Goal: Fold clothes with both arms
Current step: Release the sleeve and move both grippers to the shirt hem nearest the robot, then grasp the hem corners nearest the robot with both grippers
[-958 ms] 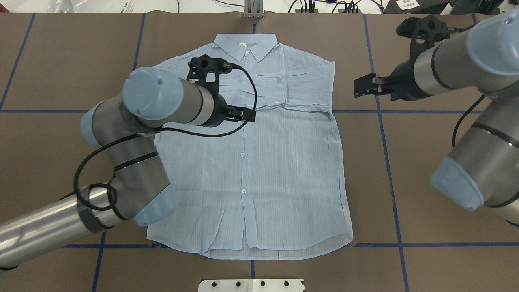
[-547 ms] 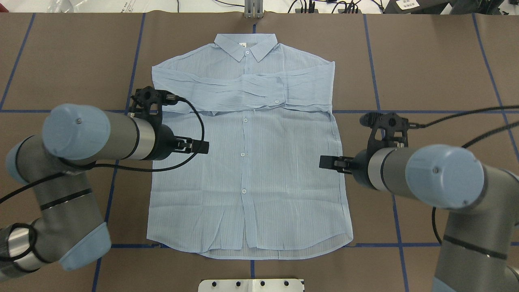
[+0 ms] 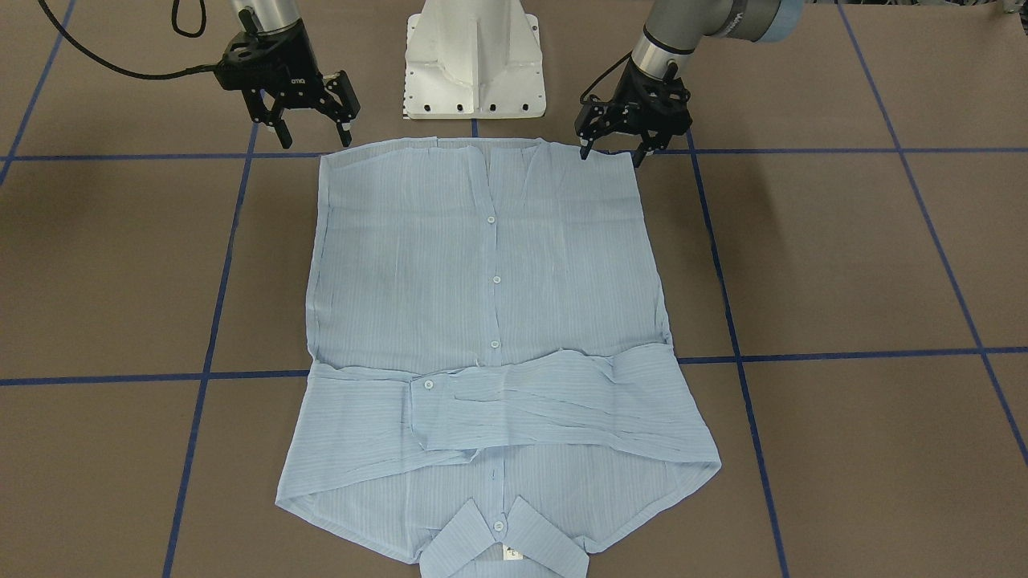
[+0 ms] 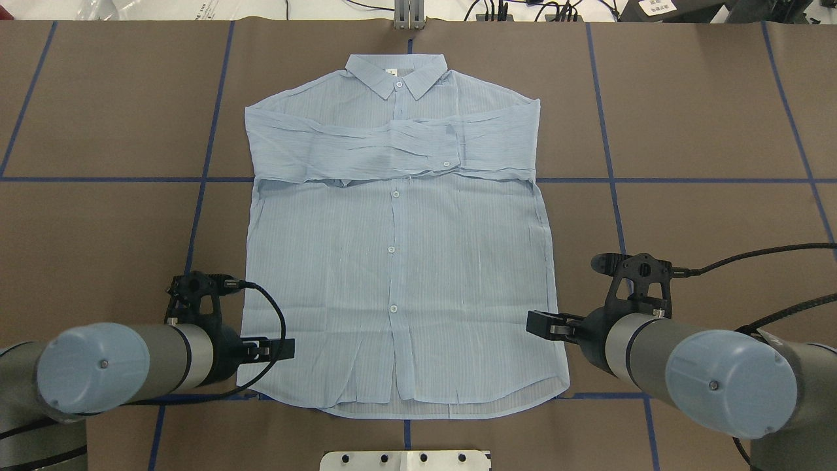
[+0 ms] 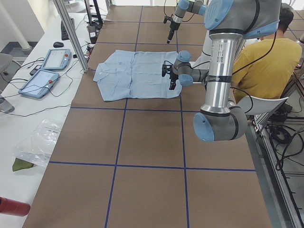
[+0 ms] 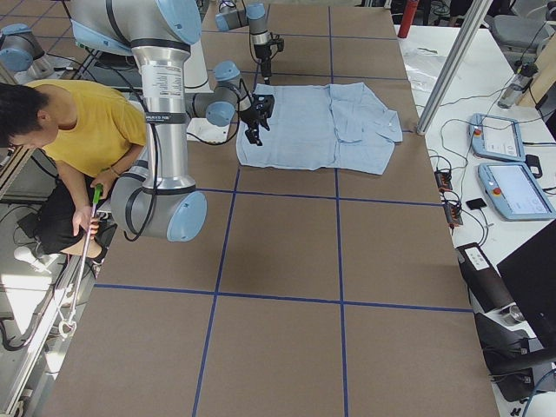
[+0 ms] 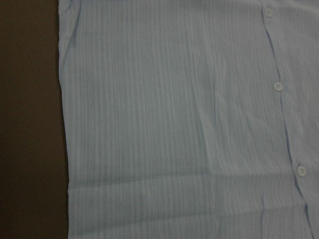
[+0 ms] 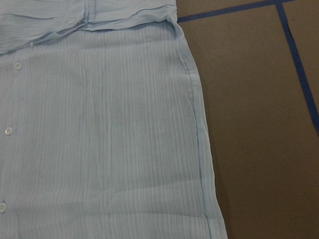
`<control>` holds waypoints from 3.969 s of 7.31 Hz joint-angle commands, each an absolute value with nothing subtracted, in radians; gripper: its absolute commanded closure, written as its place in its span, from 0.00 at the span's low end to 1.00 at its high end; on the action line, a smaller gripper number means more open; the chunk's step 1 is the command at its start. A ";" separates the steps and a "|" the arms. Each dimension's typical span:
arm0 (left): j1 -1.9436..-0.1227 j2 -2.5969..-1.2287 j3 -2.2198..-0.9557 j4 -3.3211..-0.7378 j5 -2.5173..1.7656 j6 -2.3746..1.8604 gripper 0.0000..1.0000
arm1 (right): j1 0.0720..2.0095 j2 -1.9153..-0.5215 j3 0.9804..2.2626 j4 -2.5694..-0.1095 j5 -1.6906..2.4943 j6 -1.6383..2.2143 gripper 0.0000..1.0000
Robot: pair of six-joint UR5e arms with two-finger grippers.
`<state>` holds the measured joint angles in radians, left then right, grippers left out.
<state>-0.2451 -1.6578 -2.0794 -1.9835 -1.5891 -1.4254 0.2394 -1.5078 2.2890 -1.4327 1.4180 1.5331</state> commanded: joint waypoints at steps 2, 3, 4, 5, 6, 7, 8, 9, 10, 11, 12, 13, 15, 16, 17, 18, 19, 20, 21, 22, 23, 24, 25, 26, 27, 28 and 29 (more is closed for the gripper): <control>-0.202 -1.637 -2.071 -1.898 -1.574 -1.456 0.37 | 0.236 -1.508 2.293 -1.433 1.416 1.534 0.00; -0.201 -1.637 -2.060 -1.896 -1.574 -1.457 0.41 | 0.236 -1.508 2.293 -1.433 1.416 1.534 0.00; -0.198 -1.643 -2.036 -1.898 -1.574 -1.506 0.41 | 0.236 -1.506 2.293 -1.433 1.416 1.534 0.00; -0.195 -1.644 -2.025 -1.898 -1.575 -1.531 0.41 | 0.236 -1.505 2.293 -1.433 1.416 1.534 0.00; -0.193 -1.640 -2.023 -1.896 -1.575 -1.531 0.41 | 0.236 -1.505 2.293 -1.433 1.416 1.534 0.00; -0.195 -1.641 -2.025 -1.898 -1.577 -1.531 0.41 | 0.236 -1.503 2.293 -1.433 1.416 1.534 0.00; -0.195 -1.643 -2.039 -1.896 -1.581 -1.529 0.63 | 0.236 -1.503 2.293 -1.433 1.416 1.534 0.00; -0.193 -1.644 -2.045 -1.896 -1.583 -1.529 0.75 | 0.236 -1.503 2.293 -1.433 1.416 1.534 0.00; -0.193 -1.644 -2.045 -1.896 -1.583 -1.529 0.77 | 0.236 -1.503 2.293 -1.433 1.416 1.534 0.00; -0.193 -1.644 -2.045 -1.896 -1.583 -1.529 0.96 | 0.236 -1.505 2.292 -1.433 1.416 1.534 0.00; -0.195 -1.643 -2.046 -1.896 -1.583 -1.529 1.00 | 0.236 -1.511 2.289 -1.430 1.416 1.534 0.00; -0.196 -1.641 -2.072 -1.891 -1.583 -1.525 1.00 | 0.236 -1.522 2.287 -1.404 1.419 1.534 0.00; -0.195 -1.646 -2.088 -1.893 -1.583 -1.523 1.00 | 0.235 -1.606 2.284 -1.274 1.419 1.534 0.00; -0.196 -1.654 -2.097 -1.894 -1.582 -1.526 1.00 | 0.235 -1.671 2.277 -1.179 1.419 1.534 0.00; -0.195 -1.652 -2.100 -1.894 -1.580 -1.523 1.00 | 0.235 -1.722 2.254 -1.104 1.416 1.535 0.01; -0.193 -1.652 -2.100 -1.894 -1.578 -1.522 1.00 | 0.235 -1.730 2.231 -1.097 1.399 1.537 0.03; -0.192 -1.649 -2.100 -1.894 -1.574 -1.520 1.00 | 0.233 -1.730 2.217 -1.101 1.390 1.539 0.10; -0.174 -1.652 -2.100 -1.894 -1.571 -1.520 1.00 | 0.233 -1.729 2.197 -1.104 1.381 1.539 0.17; -0.172 -1.654 -2.102 -1.894 -1.556 -1.520 1.00 | 0.230 -1.721 2.191 -1.108 1.378 1.539 0.21; -0.172 -1.654 -2.102 -1.894 -1.536 -1.520 1.00 | 0.229 -1.714 2.180 -1.108 1.379 1.539 0.23; -0.169 -1.654 -2.102 -1.894 -1.526 -1.520 1.00 | 0.222 -1.698 2.171 -1.108 1.378 1.540 0.26; -0.169 -1.655 -2.102 -1.894 -1.519 -1.520 1.00 | 0.212 -1.672 2.152 -1.109 1.373 1.551 0.29; -0.167 -1.655 -2.102 -1.894 -1.519 -1.519 1.00 | 0.195 -1.655 2.143 -1.130 1.352 1.581 0.32; -0.167 -1.657 -2.102 -1.894 -1.519 -1.513 1.00 | 0.164 -1.648 2.143 -1.169 1.313 1.600 0.32; -0.167 -1.657 -2.102 -1.894 -1.519 -1.506 1.00 | 0.128 -1.635 2.143 -1.199 1.278 1.624 0.33; -0.167 -1.657 -2.102 -1.894 -1.519 -1.506 1.00 | 0.088 -1.631 2.143 -1.234 1.237 1.647 0.34; -0.169 -1.655 -2.102 -1.894 -1.519 -1.505 1.00 | 0.062 -1.612 2.140 -1.258 1.197 1.651 0.38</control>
<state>-0.1675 -1.6563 -2.1016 -1.8945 -1.5187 -1.5070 0.1001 -1.6298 2.1424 -1.2233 1.2464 1.6366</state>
